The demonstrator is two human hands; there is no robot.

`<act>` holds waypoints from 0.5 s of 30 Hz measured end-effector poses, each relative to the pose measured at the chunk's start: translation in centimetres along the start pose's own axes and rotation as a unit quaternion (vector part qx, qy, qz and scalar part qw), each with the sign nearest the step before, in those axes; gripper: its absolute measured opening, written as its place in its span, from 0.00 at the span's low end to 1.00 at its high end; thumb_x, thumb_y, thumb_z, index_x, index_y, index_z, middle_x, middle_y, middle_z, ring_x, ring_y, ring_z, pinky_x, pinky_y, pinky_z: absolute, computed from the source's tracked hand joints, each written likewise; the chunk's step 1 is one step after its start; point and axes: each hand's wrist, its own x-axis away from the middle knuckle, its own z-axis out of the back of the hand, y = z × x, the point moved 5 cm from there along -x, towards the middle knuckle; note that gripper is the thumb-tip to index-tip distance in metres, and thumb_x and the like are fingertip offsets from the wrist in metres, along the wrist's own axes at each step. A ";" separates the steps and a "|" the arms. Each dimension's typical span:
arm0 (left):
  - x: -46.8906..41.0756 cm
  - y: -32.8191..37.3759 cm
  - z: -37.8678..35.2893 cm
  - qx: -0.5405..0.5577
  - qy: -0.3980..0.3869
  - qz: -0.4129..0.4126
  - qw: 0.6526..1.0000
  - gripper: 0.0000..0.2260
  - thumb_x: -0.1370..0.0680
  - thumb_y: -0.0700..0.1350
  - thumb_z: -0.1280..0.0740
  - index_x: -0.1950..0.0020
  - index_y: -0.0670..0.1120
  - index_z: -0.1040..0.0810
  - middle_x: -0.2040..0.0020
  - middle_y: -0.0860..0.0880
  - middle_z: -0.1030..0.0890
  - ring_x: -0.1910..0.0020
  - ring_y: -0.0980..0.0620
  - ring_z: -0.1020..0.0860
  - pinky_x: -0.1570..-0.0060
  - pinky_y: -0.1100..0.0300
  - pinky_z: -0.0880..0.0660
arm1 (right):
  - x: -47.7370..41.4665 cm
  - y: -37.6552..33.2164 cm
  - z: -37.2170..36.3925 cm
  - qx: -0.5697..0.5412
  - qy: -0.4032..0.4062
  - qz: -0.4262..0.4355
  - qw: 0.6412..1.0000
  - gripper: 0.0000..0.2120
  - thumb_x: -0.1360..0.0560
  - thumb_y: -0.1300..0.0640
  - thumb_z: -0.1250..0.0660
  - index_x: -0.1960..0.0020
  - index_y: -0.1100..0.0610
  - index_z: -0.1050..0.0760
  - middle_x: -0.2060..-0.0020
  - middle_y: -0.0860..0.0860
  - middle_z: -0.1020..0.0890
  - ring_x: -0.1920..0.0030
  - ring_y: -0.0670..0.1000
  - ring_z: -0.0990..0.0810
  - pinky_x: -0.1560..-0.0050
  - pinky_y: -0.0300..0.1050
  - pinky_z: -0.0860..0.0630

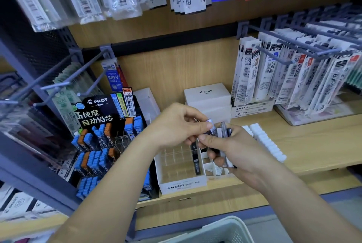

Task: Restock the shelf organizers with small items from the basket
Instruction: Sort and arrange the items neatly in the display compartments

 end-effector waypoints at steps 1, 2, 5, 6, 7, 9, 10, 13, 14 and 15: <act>0.0 -0.2 0.1 0.013 0.013 0.000 1.000 0.07 0.27 0.48 0.27 0.53 0.46 0.16 0.65 0.45 0.18 0.65 0.51 0.21 0.67 0.64 0.25 | 0.0 0.0 0.0 -0.001 0.000 0.000 1.000 0.03 0.26 0.62 0.29 0.52 0.60 0.21 0.64 0.54 0.19 0.71 0.48 0.26 0.75 0.38 0.34; 0.1 -0.3 0.3 0.034 0.024 0.000 0.999 0.06 0.27 0.46 0.27 0.53 0.46 0.16 0.65 0.46 0.19 0.66 0.52 0.22 0.67 0.64 0.25 | 0.0 0.0 0.0 -0.006 0.000 0.000 1.000 0.04 0.26 0.61 0.29 0.52 0.60 0.21 0.65 0.52 0.19 0.71 0.47 0.26 0.74 0.38 0.34; 0.4 -0.8 0.9 0.108 0.045 -0.002 0.993 0.04 0.28 0.42 0.27 0.55 0.44 0.18 0.66 0.46 0.19 0.68 0.53 0.21 0.66 0.63 0.23 | 0.0 -0.1 0.2 -0.021 0.006 0.004 1.000 0.05 0.26 0.61 0.29 0.51 0.61 0.22 0.68 0.51 0.21 0.70 0.47 0.25 0.76 0.37 0.34; 0.5 -0.9 1.1 0.122 0.049 -0.003 0.991 0.03 0.28 0.41 0.27 0.56 0.43 0.19 0.66 0.46 0.18 0.68 0.53 0.21 0.66 0.63 0.22 | 0.0 -0.2 0.2 -0.024 0.009 0.008 1.000 0.06 0.26 0.62 0.29 0.50 0.62 0.22 0.68 0.51 0.22 0.71 0.47 0.25 0.76 0.37 0.34; 0.7 -1.0 1.2 0.129 0.054 -0.003 0.990 0.03 0.27 0.40 0.27 0.56 0.42 0.19 0.66 0.46 0.18 0.68 0.53 0.20 0.66 0.63 0.22 | 0.0 -0.3 0.3 -0.030 0.014 0.011 0.999 0.08 0.26 0.63 0.29 0.49 0.64 0.21 0.69 0.51 0.22 0.71 0.47 0.25 0.76 0.37 0.34; 0.8 -1.1 1.3 0.140 0.065 -0.002 0.988 0.02 0.26 0.38 0.29 0.55 0.40 0.20 0.66 0.45 0.17 0.68 0.54 0.19 0.67 0.65 0.22 | 0.1 -0.3 0.5 -0.052 0.032 0.014 0.998 0.09 0.27 0.64 0.28 0.48 0.64 0.21 0.69 0.53 0.22 0.70 0.48 0.25 0.75 0.37 0.34; 0.9 -1.2 1.3 0.146 0.066 0.000 0.987 0.02 0.26 0.37 0.29 0.56 0.40 0.21 0.65 0.44 0.17 0.68 0.54 0.18 0.67 0.65 0.22 | 0.0 -0.3 0.6 -0.064 0.043 0.013 0.997 0.07 0.28 0.63 0.27 0.51 0.62 0.20 0.69 0.54 0.21 0.70 0.49 0.27 0.74 0.37 0.34; 1.0 -1.2 0.9 0.153 0.046 0.013 0.987 0.02 0.25 0.37 0.31 0.58 0.41 0.21 0.65 0.43 0.17 0.67 0.53 0.18 0.67 0.66 0.22 | -0.2 -0.2 1.2 -0.102 0.063 0.000 0.993 0.08 0.32 0.57 0.23 0.59 0.57 0.22 0.68 0.54 0.21 0.70 0.49 0.30 0.71 0.37 0.33; 1.0 -1.2 0.6 0.150 0.036 0.017 0.988 0.02 0.25 0.37 0.31 0.58 0.40 0.21 0.66 0.43 0.17 0.68 0.53 0.18 0.67 0.66 0.22 | -0.2 -0.1 1.2 -0.118 0.065 -0.004 0.991 0.09 0.33 0.56 0.23 0.59 0.56 0.22 0.68 0.54 0.22 0.71 0.48 0.31 0.71 0.37 0.32; 1.0 -1.2 0.2 0.148 0.025 0.022 0.988 0.02 0.25 0.37 0.31 0.58 0.40 0.21 0.66 0.43 0.17 0.68 0.53 0.19 0.68 0.67 0.22 | -0.2 0.0 1.3 -0.134 0.067 -0.009 0.989 0.10 0.33 0.55 0.24 0.58 0.56 0.23 0.69 0.53 0.23 0.73 0.48 0.32 0.72 0.37 0.32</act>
